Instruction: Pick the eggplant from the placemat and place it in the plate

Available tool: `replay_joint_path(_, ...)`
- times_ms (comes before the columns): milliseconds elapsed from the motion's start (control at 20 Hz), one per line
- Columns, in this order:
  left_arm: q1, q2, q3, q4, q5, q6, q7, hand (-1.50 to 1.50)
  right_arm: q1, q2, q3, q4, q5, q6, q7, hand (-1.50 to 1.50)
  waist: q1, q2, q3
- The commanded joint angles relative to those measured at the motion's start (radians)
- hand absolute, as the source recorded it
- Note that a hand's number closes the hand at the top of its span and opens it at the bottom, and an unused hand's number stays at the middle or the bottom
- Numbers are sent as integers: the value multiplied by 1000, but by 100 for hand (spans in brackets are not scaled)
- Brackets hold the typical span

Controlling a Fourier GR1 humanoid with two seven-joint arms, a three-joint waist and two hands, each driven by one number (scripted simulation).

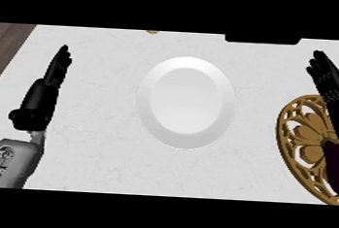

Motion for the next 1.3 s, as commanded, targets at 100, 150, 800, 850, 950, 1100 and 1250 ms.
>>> replay_joint_path(100,123,-35,-1,34,8,35,89,0,35,-25,-68,27,-296,238,53,150,-19,8,-29)
replay_joint_path(150,118,-57,-1,62,31,34,145,0,6,-20,-61,73,-345,283,69,150,-6,15,-28)
replay_joint_path(800,208,-139,-10,66,81,81,288,0,266,-107,-186,318,-284,502,-424,-150,-51,10,-21)
replay_joint_path(850,181,-159,-43,42,54,103,319,0,258,-157,-201,336,-290,595,-490,-150,-43,9,-24)
replay_joint_path(950,206,-147,-45,41,51,88,315,0,264,-259,-168,412,-144,717,-609,-150,-20,13,-25)
replay_joint_path(1100,199,-167,-64,24,52,81,329,0,184,-360,-149,459,40,712,-693,-150,-1,15,-26)
replay_joint_path(1250,196,-144,-57,-5,37,93,359,0,185,-392,-100,412,225,564,-732,-150,-4,11,-27)
